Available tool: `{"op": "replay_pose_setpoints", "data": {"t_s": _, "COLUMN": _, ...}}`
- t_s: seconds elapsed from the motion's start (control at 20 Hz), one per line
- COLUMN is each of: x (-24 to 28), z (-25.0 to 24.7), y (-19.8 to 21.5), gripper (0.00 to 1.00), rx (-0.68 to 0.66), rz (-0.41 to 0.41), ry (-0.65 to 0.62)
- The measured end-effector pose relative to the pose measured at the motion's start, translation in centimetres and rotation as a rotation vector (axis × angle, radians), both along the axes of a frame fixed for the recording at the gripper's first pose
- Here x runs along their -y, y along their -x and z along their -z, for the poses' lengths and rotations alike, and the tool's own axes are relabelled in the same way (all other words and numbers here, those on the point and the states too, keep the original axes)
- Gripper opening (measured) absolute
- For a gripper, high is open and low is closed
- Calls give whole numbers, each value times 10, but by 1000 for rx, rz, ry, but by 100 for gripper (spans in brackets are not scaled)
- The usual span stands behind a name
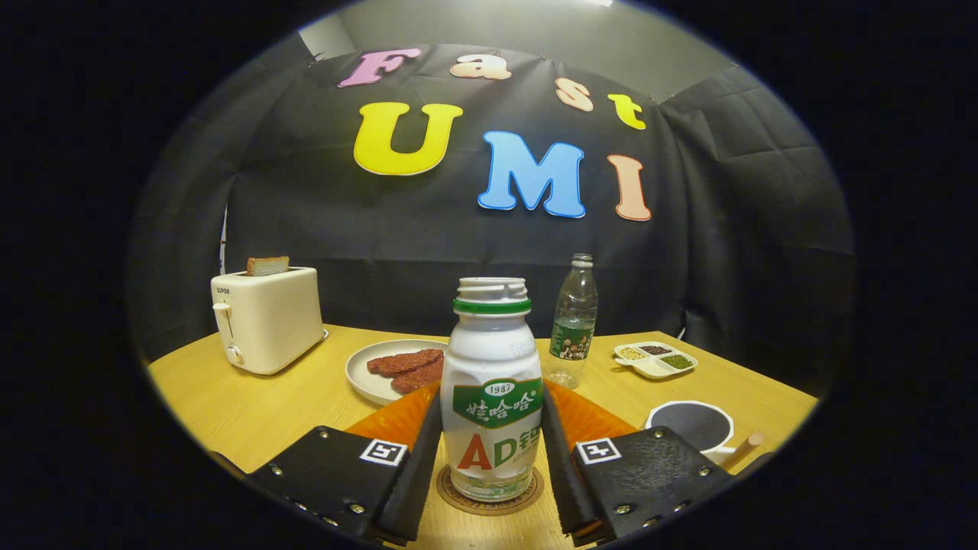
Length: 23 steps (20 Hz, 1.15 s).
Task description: Take the bottle from table, then pour the juice into the cup, finally place the bottle on the coaster
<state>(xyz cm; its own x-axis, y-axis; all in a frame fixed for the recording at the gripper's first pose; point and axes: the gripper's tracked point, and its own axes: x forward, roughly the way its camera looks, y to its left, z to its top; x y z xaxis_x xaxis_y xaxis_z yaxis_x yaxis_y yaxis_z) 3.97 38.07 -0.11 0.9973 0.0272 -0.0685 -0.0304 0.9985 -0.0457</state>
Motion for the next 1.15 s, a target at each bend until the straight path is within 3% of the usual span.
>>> {"op": "replay_pose_setpoints", "data": {"t_s": 0.2, "x": 2, "z": 5, "y": 0, "gripper": 71, "rx": -12, "rz": 3, "ry": -45}}
{"op": "replay_pose_setpoints", "data": {"t_s": 0.3, "x": 2, "z": 4, "y": 1, "gripper": 81, "rx": -13, "rz": 3, "ry": -48}}
{"op": "replay_pose_setpoints", "data": {"t_s": 0.35, "x": 4, "z": 3, "y": 1, "gripper": 91, "rx": -11, "rz": 9, "ry": -44}}
{"op": "replay_pose_setpoints", "data": {"t_s": 0.4, "x": 7, "z": 4, "y": 2, "gripper": 93, "rx": -11, "rz": 17, "ry": -42}}
{"op": "replay_pose_setpoints", "data": {"t_s": 1.0, "x": 10, "z": -54, "y": 57, "gripper": 95, "rx": 89, "rz": -43, "ry": -118}}
{"op": "replay_pose_setpoints", "data": {"t_s": 1.15, "x": 0, "z": -87, "y": 79, "gripper": 95, "rx": 115, "rz": -97, "ry": -117}}
